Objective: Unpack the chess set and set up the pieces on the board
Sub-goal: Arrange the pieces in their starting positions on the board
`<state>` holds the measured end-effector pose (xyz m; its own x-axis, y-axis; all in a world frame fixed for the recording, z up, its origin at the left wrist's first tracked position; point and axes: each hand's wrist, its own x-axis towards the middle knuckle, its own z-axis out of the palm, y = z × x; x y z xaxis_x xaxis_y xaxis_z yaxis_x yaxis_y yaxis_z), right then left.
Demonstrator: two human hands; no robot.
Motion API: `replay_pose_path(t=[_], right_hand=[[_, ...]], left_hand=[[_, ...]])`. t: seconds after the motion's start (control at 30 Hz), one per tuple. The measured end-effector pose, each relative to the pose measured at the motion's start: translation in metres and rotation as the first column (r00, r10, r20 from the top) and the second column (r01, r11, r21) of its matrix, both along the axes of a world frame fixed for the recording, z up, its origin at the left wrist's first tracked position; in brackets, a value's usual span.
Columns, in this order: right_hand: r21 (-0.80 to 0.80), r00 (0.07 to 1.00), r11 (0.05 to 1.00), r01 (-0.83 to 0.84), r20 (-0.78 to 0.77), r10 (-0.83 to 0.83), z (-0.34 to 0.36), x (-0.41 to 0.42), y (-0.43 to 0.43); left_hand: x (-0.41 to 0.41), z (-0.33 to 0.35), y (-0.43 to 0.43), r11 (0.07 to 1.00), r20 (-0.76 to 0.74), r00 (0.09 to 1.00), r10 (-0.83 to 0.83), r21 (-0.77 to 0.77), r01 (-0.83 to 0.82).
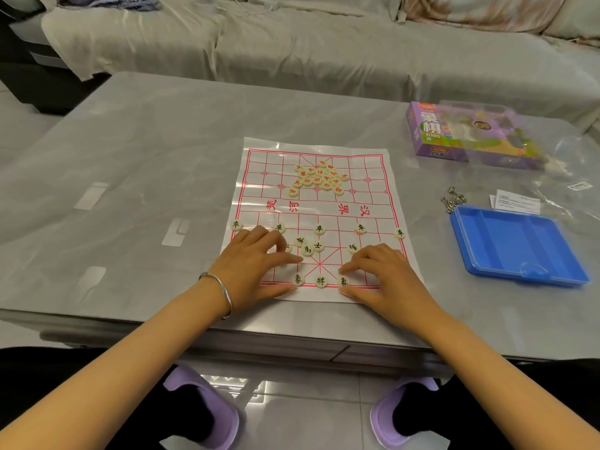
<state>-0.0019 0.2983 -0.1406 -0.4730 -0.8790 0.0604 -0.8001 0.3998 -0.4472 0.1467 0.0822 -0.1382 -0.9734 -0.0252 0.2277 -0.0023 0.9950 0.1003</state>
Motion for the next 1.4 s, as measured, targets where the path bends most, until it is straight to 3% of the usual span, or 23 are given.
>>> replay_pose_path(t=[0.13,0.57,1.4], right_hand=[[0.006,0.998,1.0,0.022,0.066,-0.023,0.001,0.001,0.0],[0.032,0.998,0.999,0.019,0.066,-0.021,0.003,0.001,0.002],[0.023,0.994,0.999,0.023,0.105,-0.025,0.004,0.001,0.002]], left_hand=[[-0.005,-0.001,0.003,0.997,0.035,0.999,0.033,0.071,-0.035],[-0.009,0.003,0.011,0.977,0.088,0.991,0.096,0.18,-0.111],[-0.012,0.015,0.01,0.971,0.148,0.984,0.099,0.201,-0.128]])
